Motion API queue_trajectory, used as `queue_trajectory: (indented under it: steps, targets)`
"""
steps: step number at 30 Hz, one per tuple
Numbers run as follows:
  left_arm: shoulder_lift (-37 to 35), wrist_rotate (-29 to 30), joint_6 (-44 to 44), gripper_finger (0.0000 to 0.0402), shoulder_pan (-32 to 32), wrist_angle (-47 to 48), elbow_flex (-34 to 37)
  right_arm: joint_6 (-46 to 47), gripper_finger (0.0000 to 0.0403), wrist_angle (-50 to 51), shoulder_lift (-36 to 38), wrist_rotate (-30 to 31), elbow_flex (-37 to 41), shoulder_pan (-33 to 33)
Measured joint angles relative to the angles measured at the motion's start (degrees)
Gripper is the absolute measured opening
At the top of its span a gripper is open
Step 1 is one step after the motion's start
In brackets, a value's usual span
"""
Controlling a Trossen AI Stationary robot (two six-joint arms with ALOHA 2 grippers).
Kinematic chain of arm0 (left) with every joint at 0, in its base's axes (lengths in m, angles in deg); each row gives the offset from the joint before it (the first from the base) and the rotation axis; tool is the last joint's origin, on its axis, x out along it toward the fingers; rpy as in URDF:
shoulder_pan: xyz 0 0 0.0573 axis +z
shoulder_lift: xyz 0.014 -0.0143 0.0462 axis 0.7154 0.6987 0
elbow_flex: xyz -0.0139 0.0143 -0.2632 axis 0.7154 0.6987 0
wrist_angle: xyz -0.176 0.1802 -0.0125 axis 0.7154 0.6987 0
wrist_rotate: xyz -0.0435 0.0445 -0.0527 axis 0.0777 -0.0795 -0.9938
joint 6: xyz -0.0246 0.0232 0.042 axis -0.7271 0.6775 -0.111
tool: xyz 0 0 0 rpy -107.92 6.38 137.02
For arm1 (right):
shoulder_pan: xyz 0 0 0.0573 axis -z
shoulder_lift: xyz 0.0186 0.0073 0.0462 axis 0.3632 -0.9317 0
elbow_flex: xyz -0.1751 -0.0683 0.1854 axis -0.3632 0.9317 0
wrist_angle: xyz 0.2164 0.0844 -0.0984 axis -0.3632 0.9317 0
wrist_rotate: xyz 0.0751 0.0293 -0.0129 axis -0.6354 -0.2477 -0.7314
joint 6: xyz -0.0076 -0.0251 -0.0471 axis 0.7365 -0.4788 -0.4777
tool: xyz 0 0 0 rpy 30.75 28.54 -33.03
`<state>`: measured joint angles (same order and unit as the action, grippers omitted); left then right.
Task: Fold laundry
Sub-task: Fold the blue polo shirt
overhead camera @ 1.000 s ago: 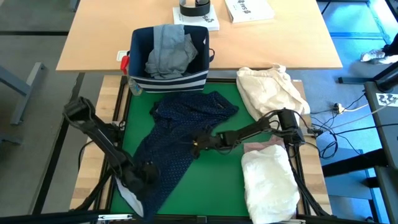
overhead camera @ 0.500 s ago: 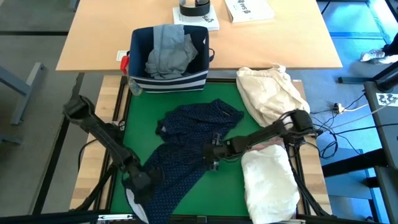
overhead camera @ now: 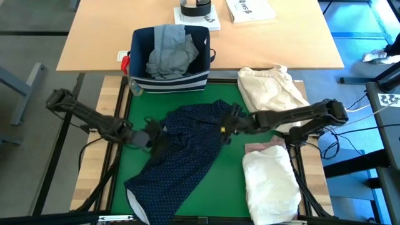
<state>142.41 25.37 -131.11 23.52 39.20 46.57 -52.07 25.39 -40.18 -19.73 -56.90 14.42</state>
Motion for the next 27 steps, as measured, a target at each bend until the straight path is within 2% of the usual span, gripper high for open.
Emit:
queue_trajectory:
  steps: [2,7,13,16,20,23,27]
  targets:
    - [0.2,1.4,0.8,0.0125,4.5,0.4,0.0,-1.3,0.0195,-2.5,1.2,-0.3,2.9,3.6]
    - [4.1,1.2,5.4,0.0125,15.5,0.3,0.0,-2.1,0.0195,-16.1,0.2,-7.8,12.3,13.6]
    - [12.7,-5.5,13.7,0.0125,27.0,0.1,0.4,-1.6,0.0195,-31.3,-4.6,-16.2,19.2,22.5]
    - [17.9,-8.2,19.3,0.0125,31.6,-0.5,1.3,-1.5,0.0195,-33.7,-8.9,-16.5,19.7,25.2]
    - [24.5,-8.4,28.7,0.0125,36.4,-0.8,2.1,-0.7,0.0195,-35.1,-15.0,-16.6,19.5,28.4]
    - [27.4,-5.6,34.5,0.0125,39.7,-1.0,1.9,3.0,0.0195,-33.2,-17.2,-12.9,18.4,30.7]
    - [27.0,-2.5,39.5,0.0125,43.4,-0.4,1.7,5.6,0.0195,-30.9,-17.5,-8.3,16.7,33.1]
